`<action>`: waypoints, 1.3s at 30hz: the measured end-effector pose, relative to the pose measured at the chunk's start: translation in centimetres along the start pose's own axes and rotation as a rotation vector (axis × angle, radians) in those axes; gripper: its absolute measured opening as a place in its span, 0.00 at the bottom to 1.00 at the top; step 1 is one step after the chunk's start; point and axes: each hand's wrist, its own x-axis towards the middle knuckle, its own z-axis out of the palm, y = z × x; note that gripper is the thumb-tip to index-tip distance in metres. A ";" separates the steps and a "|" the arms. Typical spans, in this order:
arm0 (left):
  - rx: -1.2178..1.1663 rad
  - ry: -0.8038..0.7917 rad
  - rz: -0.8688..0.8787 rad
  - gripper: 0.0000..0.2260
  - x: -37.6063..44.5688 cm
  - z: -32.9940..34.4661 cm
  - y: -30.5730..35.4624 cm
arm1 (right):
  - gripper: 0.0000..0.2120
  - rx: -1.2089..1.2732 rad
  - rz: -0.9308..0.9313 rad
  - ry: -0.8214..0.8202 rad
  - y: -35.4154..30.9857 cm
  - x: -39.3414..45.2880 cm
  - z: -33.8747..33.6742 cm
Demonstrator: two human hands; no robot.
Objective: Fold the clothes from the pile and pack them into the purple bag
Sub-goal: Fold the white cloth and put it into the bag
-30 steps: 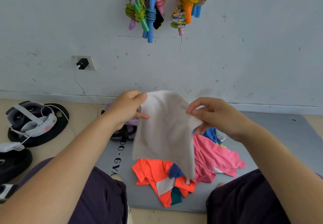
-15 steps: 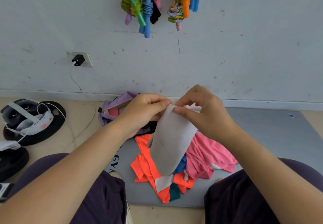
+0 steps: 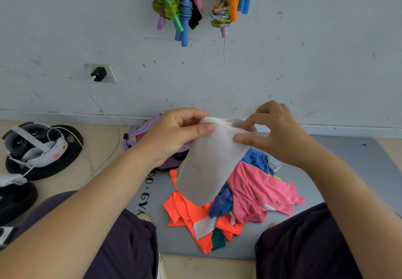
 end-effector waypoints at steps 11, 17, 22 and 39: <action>0.440 0.243 0.095 0.02 1.5 -2.4 -1.6 | 0.08 0.314 0.047 0.133 0.1 0.2 -0.2; 0.346 0.216 0.053 0.02 1.8 -2.2 -1.8 | 0.07 0.234 0.068 0.028 0.0 0.1 -0.2; 0.065 0.175 -0.053 0.05 1.3 -1.2 -1.0 | 0.06 0.762 0.099 -0.032 0.3 -0.2 -0.1; -0.163 0.076 -0.070 0.12 0.3 -1.1 0.2 | 0.19 1.189 0.235 -0.129 -1.1 0.3 2.5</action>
